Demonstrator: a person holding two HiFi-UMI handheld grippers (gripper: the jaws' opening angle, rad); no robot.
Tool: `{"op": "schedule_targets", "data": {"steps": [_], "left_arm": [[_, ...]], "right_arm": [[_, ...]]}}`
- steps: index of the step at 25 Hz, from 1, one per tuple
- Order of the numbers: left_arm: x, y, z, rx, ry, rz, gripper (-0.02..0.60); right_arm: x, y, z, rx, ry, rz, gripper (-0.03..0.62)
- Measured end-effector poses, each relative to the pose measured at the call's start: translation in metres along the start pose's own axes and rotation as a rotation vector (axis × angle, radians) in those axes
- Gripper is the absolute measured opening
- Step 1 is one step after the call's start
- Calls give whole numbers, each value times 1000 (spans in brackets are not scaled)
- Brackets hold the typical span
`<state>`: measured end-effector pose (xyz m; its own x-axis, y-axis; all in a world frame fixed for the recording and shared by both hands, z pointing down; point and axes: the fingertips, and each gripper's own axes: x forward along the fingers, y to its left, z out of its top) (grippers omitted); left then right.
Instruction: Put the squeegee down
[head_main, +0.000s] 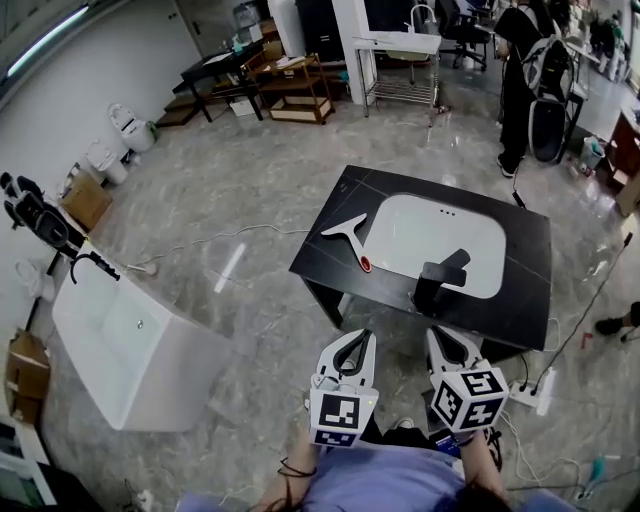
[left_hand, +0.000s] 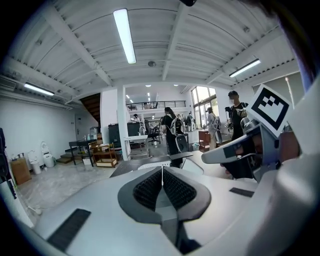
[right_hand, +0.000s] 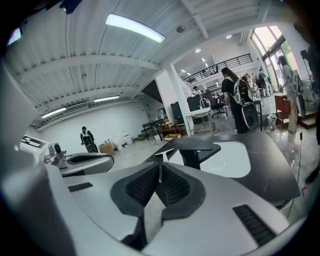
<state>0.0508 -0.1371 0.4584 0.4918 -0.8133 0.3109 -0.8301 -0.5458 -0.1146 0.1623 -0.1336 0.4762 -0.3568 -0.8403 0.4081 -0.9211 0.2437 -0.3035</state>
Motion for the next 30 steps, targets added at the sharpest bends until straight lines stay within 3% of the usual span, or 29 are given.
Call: {"op": "schedule_targets", "data": {"steps": [11, 21, 30], "left_arm": [[-56, -53, -22, -7, 45, 69, 18], [-72, -50, -43, 5, 83, 101, 18], [-119, -11, -62, 15, 88, 103, 18]], "right_arm": [[-48, 15, -32, -86, 20, 93, 28], [-51, 30, -46, -106, 38, 102, 28], [-40, 78, -62, -107, 66, 73, 25]]}}
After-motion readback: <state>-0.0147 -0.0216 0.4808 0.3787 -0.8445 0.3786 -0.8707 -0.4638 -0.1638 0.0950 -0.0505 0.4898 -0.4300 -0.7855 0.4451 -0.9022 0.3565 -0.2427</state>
